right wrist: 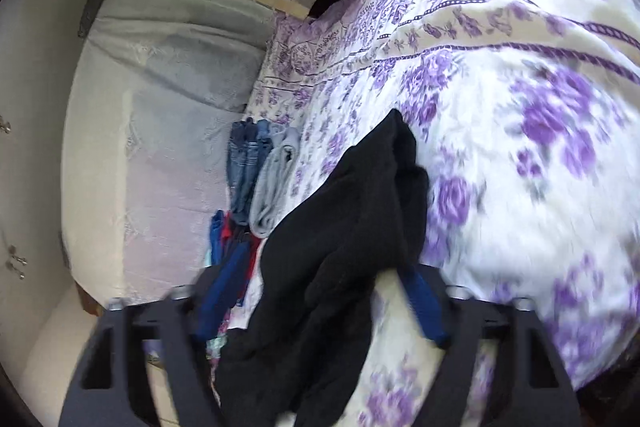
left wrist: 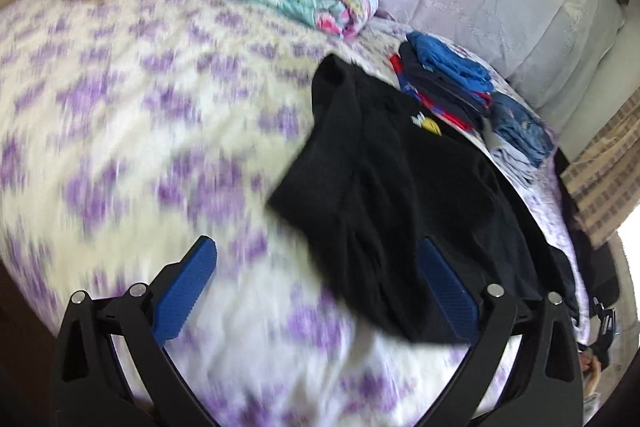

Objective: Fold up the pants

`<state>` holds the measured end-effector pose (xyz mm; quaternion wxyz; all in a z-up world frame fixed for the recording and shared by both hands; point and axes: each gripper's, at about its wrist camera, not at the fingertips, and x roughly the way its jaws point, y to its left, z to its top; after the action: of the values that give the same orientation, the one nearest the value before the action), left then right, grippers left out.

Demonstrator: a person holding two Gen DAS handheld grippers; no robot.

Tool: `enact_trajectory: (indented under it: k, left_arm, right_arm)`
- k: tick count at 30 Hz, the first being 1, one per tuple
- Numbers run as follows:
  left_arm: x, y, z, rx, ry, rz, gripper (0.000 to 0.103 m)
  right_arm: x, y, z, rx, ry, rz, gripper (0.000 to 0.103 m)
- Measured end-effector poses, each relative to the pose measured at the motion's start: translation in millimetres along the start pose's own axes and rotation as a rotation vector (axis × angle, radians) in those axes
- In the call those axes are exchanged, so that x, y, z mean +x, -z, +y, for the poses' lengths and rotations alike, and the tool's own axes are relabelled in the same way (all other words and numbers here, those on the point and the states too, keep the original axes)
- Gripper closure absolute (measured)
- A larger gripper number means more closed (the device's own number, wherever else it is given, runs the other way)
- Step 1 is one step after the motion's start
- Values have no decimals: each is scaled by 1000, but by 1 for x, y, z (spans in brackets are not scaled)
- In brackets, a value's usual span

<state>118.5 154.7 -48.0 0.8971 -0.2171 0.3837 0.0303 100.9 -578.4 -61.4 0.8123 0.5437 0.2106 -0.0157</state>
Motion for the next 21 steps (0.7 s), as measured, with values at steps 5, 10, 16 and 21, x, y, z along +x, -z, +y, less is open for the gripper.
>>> enact_trajectory:
  k: [5,10,16,21]
  left_arm:
    - [21,-49,-15,62,-59,-58,4]
    - [45,-89,-29,101,-111,-91,4]
    - [82,-121,-34,148,-154,-97,4]
    - [129,-141,-33,163,-148,8,4]
  right_arm:
    - [4,-32,15,-54,-47,-26,87]
    - [13,-72,71,-137,-120,-47,90]
    - [51,-113,117,-183,-136,-46,90]
    - [119,-156,133,-204,-43,-45,90]
